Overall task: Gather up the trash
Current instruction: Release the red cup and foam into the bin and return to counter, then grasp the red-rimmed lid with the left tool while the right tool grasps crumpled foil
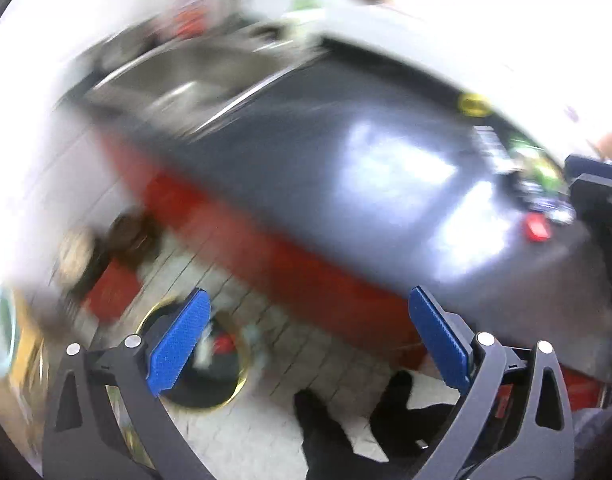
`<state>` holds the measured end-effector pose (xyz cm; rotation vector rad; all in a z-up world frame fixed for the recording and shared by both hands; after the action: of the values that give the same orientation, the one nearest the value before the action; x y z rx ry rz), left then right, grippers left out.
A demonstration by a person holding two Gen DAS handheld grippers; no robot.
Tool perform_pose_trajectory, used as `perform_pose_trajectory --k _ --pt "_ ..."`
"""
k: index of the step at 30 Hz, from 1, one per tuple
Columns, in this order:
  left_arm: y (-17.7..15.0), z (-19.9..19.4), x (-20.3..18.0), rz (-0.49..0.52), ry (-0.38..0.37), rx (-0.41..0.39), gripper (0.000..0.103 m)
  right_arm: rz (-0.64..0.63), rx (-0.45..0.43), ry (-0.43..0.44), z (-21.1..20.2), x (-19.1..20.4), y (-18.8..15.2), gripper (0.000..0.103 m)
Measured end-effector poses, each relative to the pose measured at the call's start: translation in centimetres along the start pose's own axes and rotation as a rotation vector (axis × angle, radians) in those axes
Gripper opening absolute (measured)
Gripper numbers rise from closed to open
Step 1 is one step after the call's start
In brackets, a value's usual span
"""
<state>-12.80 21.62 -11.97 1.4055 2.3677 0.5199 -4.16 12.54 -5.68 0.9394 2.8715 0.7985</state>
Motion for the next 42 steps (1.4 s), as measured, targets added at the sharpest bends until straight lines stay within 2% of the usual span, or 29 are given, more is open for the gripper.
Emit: perform_pose_trajectory --k 3,7,11,14,19,30,35,38,42 --pt "3.7 -0.2 -8.7 0.180 -0.095 -0.041 0.097 0.131 -0.052 -0.117 -3.8 -7.2 -2.3 0.096" --pt "5.7 0.3 -18.1 0.341 -0.195 -0.050 0.097 0.326 -0.100 -0.261 -8.6 -16.5 -6.9 0.096" --pt "5.3 0.5 -25.7 0.469 -0.234 -0.046 0.097 0.491 -0.128 -0.336 -12.3 -22.1 -12.2 0.096" --pt "5.1 1.3 -29.1 0.528 -0.241 -0.030 0.097 0.565 -0.135 -0.368 -13.9 -24.7 -14.8 0.096" --pt "4.9 2.0 -31.3 0.557 -0.229 -0.012 0.097 0.628 -0.134 -0.371 -14.6 -27.0 -17.0 0.096" --pt "5.4 4.5 -32.9 0.542 -0.195 0.019 0.097 0.629 -0.109 -0.346 -12.8 -30.0 -16.6 0.096" --pt "5.5 8.2 -34.0 0.530 -0.182 0.046 0.097 0.628 -0.075 -0.347 -10.6 -32.5 -16.7 0.096" --pt "5.4 10.5 -34.7 0.532 -0.173 0.017 0.097 0.642 -0.045 -0.336 -8.4 -34.4 -16.7 0.096" --pt "4.7 14.5 -35.6 0.542 -0.145 0.065 0.096 0.669 0.000 -0.325 -4.7 -37.4 -16.6 0.096"
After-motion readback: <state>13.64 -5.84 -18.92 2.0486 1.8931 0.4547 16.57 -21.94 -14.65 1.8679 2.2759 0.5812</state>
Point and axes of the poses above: each gripper's, at about its wrist camera, not at the fingertips, and z roughly the way its jaws point, x to its left, y to its top, the point moved 6 cm from there along z, roughly the way its jaws point, and after that the axes turned 4 degrees about x, right-handed, at the moved point
